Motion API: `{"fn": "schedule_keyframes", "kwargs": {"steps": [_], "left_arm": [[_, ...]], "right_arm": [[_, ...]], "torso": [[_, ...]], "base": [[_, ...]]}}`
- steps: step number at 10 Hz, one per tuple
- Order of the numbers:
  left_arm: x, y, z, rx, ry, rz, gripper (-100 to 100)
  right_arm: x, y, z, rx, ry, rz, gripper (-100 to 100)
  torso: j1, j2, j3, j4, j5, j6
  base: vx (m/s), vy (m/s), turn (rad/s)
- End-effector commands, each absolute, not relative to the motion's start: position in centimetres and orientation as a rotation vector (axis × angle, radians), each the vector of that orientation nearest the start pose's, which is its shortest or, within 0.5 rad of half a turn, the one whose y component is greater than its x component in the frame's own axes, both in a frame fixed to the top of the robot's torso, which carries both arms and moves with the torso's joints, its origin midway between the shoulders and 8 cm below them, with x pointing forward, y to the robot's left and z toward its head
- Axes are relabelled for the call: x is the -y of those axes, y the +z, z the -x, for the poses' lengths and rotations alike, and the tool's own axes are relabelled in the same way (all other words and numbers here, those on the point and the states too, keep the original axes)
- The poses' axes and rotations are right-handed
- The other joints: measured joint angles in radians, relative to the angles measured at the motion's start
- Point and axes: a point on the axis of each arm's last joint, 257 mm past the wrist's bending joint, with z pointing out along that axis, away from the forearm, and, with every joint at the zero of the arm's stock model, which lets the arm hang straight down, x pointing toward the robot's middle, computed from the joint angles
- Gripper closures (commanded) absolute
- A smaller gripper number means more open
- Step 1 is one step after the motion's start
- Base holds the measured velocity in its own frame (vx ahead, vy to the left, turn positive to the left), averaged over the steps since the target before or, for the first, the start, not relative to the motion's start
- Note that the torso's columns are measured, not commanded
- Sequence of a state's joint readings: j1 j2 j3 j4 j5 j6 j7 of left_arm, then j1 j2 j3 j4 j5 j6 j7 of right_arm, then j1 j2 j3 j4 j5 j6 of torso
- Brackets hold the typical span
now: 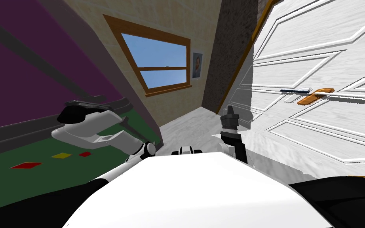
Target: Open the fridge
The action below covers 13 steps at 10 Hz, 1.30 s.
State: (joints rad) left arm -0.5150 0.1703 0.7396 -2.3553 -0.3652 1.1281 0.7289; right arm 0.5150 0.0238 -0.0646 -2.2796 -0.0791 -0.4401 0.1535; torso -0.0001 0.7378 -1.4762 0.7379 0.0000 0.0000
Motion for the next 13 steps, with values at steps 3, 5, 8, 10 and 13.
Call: {"fn": "schedule_keyframes", "kwargs": {"steps": [3,5,8,10,13], "left_arm": [[-56.4,12.4,-37.3,0.128,-1.164,1.574,-100],[-55.4,12.7,-38.1,0.102,-1.194,1.575,100],[-53.3,12.7,-40.1,0.041,-1.252,1.595,100],[-52.2,12.7,-41.1,0.011,-1.28,1.603,100],[-49.8,12.8,-42.9,-0.052,-1.338,1.619,100]], "right_arm": [[31.6,0.9,-34.5,-0.634,1.123,-0.715,0],[31.6,0.9,-34.5,-0.634,1.123,-0.715,0],[31.6,0.9,-34.5,-0.633,1.124,-0.715,0],[31.6,0.9,-34.6,-0.633,1.124,-0.715,0],[31.6,0.9,-34.6,-0.633,1.124,-0.715,0]], "torso": [[0.004,0.0,0.0,0.0,0.001,0.0],[0.001,-0.002,-0.001,-0.003,0.002,0.003],[0.001,0.01,0.006,0.003,0.001,-0.002],[0.002,0.007,0.004,0.006,-0.001,-0.006],[0.005,0.009,0.006,0.006,0.0,-0.004]], "base": [[0.037,0.02,-0.01],[-0.09,0.032,0.025],[-0.331,0.039,-0.026],[-0.326,0.021,-0.029],[-0.391,0.039,-0.01]]}}
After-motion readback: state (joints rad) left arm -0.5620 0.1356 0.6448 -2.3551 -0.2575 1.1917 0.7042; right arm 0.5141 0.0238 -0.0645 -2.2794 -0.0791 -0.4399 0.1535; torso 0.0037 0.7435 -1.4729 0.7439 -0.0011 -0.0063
